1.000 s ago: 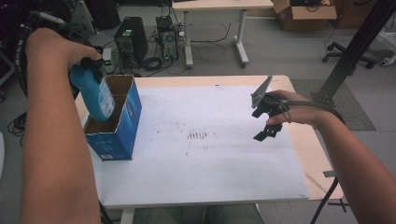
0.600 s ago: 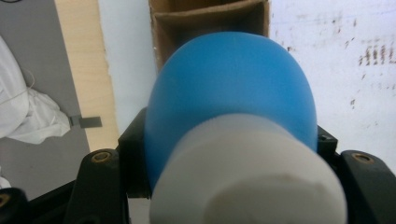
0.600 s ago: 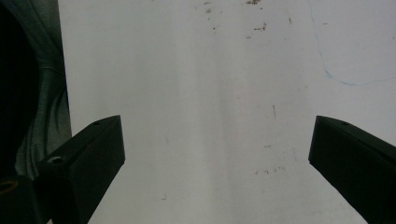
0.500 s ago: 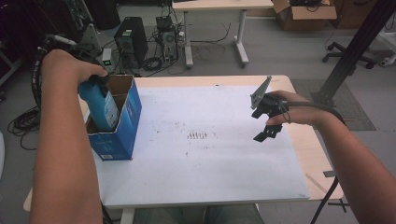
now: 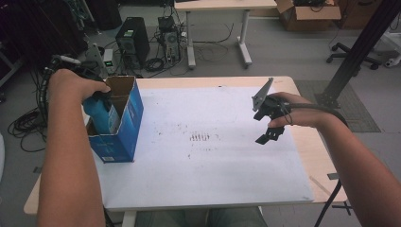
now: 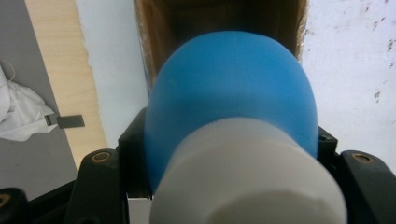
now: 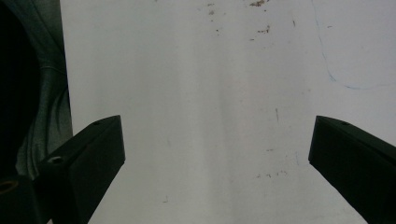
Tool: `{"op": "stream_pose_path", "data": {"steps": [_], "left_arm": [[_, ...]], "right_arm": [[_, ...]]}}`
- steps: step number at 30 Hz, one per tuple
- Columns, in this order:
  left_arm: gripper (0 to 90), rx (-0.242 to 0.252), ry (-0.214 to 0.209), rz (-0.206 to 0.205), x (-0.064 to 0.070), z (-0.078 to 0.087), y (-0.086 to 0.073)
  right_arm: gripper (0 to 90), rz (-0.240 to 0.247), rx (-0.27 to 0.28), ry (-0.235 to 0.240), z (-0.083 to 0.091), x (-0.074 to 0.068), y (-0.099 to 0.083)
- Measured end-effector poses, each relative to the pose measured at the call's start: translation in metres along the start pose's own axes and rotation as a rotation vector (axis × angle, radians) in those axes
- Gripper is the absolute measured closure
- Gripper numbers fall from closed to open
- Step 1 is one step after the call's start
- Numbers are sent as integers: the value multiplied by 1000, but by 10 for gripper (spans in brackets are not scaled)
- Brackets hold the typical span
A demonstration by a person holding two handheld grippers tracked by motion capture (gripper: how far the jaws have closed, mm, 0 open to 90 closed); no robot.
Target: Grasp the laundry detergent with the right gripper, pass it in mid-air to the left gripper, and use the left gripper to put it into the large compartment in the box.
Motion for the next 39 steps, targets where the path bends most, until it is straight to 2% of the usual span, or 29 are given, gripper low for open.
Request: {"op": "stream_pose_path", "data": {"steps": [17, 24, 39], "left_arm": [[381, -26, 16, -11, 7, -34, 10], [381, -47, 3, -11, 6, -48, 15], [381, -64, 6, -14, 5, -68, 17]], "right_arm": [[37, -2, 2, 6, -2, -2, -2], [37, -2, 2, 8, -5, -2, -5], [37, -5, 3, 14, -8, -2, -6]]}}
Point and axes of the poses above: each handheld gripper's, and its own axes: z roughly backward along the jaws, y roughly out of its top, x roughly to its right, the point moved 3 cm from there along -z, roughly forward along the jaws, and after that the axes turned 12 degrees about -x, right-handed, at the moved point
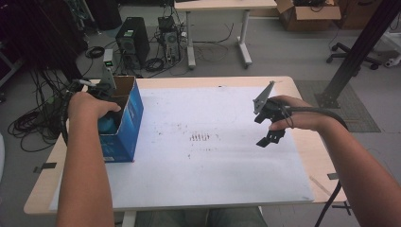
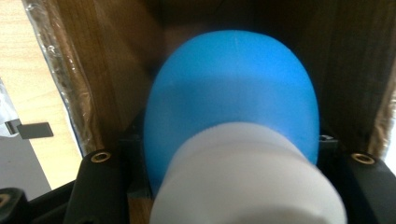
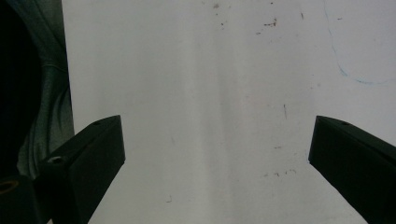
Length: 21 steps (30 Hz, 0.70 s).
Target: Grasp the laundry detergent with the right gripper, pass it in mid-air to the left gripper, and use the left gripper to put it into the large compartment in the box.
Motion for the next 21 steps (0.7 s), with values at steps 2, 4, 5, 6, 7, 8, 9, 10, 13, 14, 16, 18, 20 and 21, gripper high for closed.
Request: {"op": "stream_pose_path", "data": {"steps": [2, 4, 5, 6, 7, 8, 9, 10, 13, 14, 16, 18, 20, 21], "left_arm": [[381, 3, -3, 2, -1, -1, 0], [381, 5, -1, 0, 0, -1, 0], [381, 6, 0, 0, 0, -1, 0], [381, 6, 0, 0, 0, -1, 0], [381, 5, 0, 0, 0, -1, 0], [381, 6, 0, 0, 0, -2, 0], [381, 5, 2, 0, 0, -2, 0], [381, 4, 2, 0, 0, -2, 0], [380, 4, 0, 0, 0, -2, 0], [381, 4, 1, 0, 0, -2, 0], [380, 6, 1, 1, 0, -3, 0], [380, 3, 1, 0, 0, -3, -1], [379, 5, 1, 1, 0, -3, -1], [379, 8, 1, 2, 0, -3, -1]], "right_arm": [[36, -3, -2, -3, 0, 0, 0], [37, -6, -3, 2, -1, 0, 0], [37, -4, -4, 1, -1, 0, 0], [37, -3, -2, 2, -1, 0, 0], [37, -5, -2, 1, -1, 0, 0], [37, -6, 0, 3, -1, 0, 0], [37, -6, 0, 3, -1, -1, 0], [37, -4, 0, 1, -1, -1, 0], [37, 1, 1, 0, 0, 0, 0], [36, 0, 1, -1, 0, 0, 0], [37, -3, 1, -1, 0, -1, 0], [37, -4, 2, 0, -1, -1, 0], [37, -2, 4, 2, -1, -1, 0], [37, -2, 5, 1, -2, -1, 0]]}}
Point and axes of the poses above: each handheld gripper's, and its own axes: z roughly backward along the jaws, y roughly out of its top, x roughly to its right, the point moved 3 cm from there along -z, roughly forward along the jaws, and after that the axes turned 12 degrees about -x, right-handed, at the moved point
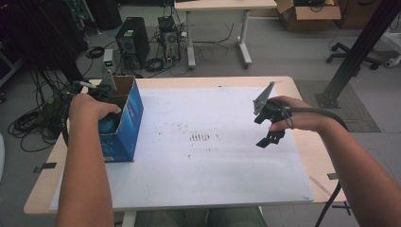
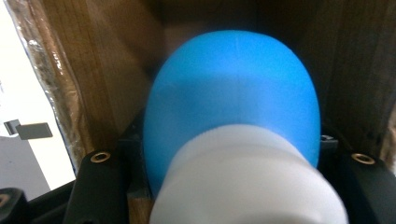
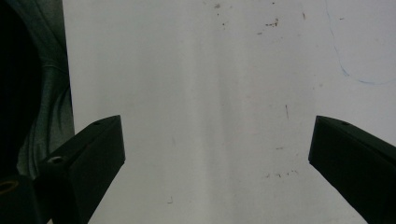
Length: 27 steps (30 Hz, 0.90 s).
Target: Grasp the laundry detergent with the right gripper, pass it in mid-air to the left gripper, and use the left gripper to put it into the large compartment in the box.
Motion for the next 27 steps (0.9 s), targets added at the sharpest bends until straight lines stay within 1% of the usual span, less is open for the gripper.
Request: {"op": "stream_pose_path", "data": {"steps": [5, 8, 9, 15, 22, 26, 27], "left_arm": [[376, 4, -4, 4, -2, -1, -1], [338, -3, -4, 6, -2, -3, -1], [340, -4, -8, 4, -1, -3, 0], [327, -7, 6, 3, 0, -4, 0], [313, 4, -2, 12, -2, -2, -2], [309, 18, 1, 16, -2, 3, -4], [301, 26, -6, 15, -1, 5, -4]], "right_arm": [[37, -5, -7, 2, -2, 0, -2], [36, -5, -2, 0, -1, 0, -4], [36, -4, -3, -2, -1, 0, -4], [37, -17, -1, 0, -1, -1, -7], [37, -17, -2, 0, 0, -1, -6], [37, -12, 0, -3, 1, -1, -5], [37, -10, 1, -4, 1, -1, -5]]}}
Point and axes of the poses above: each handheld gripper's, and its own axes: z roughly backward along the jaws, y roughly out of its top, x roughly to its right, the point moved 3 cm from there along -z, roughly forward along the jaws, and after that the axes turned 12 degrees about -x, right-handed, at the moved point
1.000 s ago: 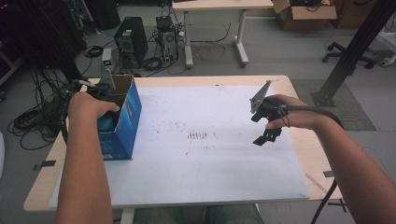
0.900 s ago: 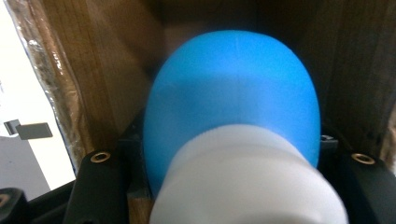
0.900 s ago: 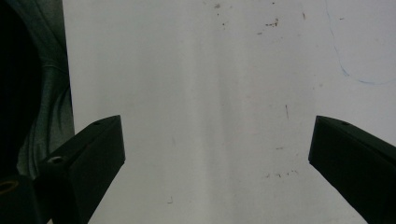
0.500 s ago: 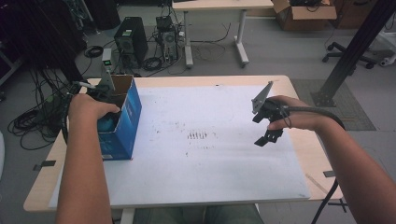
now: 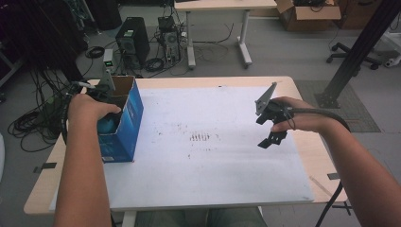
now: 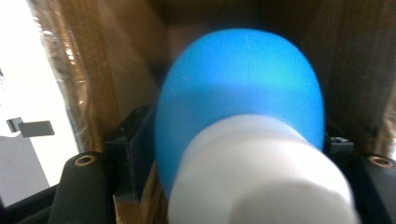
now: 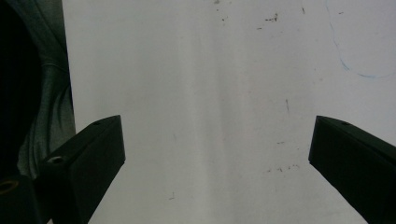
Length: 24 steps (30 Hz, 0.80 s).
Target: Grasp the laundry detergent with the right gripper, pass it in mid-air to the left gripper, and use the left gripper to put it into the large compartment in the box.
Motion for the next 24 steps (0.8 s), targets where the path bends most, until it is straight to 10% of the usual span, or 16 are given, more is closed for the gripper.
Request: {"op": "stream_pose_path", "data": {"steps": [24], "left_arm": [[200, 67, 46, 4, 4, 37, -20]], "right_arm": [[37, 13, 4, -2, 2, -3, 3]]}}
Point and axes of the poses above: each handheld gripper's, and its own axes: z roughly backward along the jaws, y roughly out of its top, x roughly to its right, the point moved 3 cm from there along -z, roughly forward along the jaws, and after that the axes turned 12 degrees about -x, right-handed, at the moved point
